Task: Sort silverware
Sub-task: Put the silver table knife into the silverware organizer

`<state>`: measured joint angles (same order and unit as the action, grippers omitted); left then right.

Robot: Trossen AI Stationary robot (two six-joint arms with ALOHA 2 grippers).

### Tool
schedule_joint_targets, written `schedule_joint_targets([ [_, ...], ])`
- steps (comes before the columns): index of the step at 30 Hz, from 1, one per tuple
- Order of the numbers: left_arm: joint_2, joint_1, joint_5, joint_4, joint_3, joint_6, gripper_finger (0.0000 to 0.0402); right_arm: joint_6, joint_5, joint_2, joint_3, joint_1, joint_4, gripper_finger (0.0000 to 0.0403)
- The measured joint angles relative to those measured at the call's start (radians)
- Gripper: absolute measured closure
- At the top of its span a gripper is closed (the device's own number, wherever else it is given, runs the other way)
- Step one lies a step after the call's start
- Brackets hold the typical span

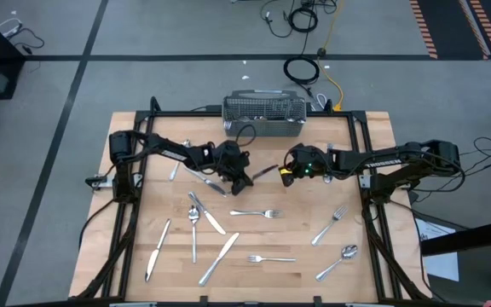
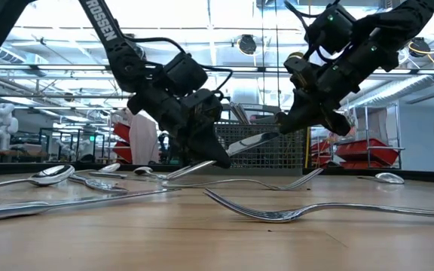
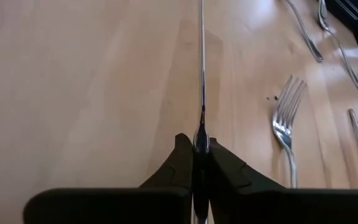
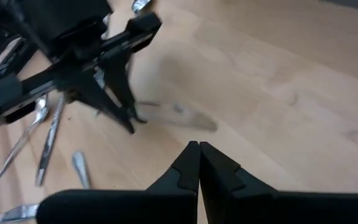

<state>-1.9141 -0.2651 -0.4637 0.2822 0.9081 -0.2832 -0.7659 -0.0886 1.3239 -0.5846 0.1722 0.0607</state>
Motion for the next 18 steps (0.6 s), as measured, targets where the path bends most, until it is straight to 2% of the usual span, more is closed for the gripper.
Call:
schedule_joint_targets([
  [4, 0.0, 0.011, -0.003, -0.006, 0.022, -0.037, 0.0377, -0.003, -0.063, -0.008, 0.0, 0.0, 0.001, 0.0403],
  [8, 0.0, 0.015, 0.009, -0.004, 0.067, -0.057, 0.0377, 0.027, -0.184, -0.074, 0.0, -0.001, 0.004, 0.0403],
  [13, 0.037, 0.018, 0.017, -0.014, 0.103, -0.041, 0.0377, 0.128, -0.402, -0.237, 0.0, 0.001, -0.02, 0.0403],
  [18, 0.114, -0.007, 0.111, -0.029, 0.122, 0.003, 0.0377, 0.245, -0.561, -0.418, 0.0, 0.0, -0.043, 0.0403],
])
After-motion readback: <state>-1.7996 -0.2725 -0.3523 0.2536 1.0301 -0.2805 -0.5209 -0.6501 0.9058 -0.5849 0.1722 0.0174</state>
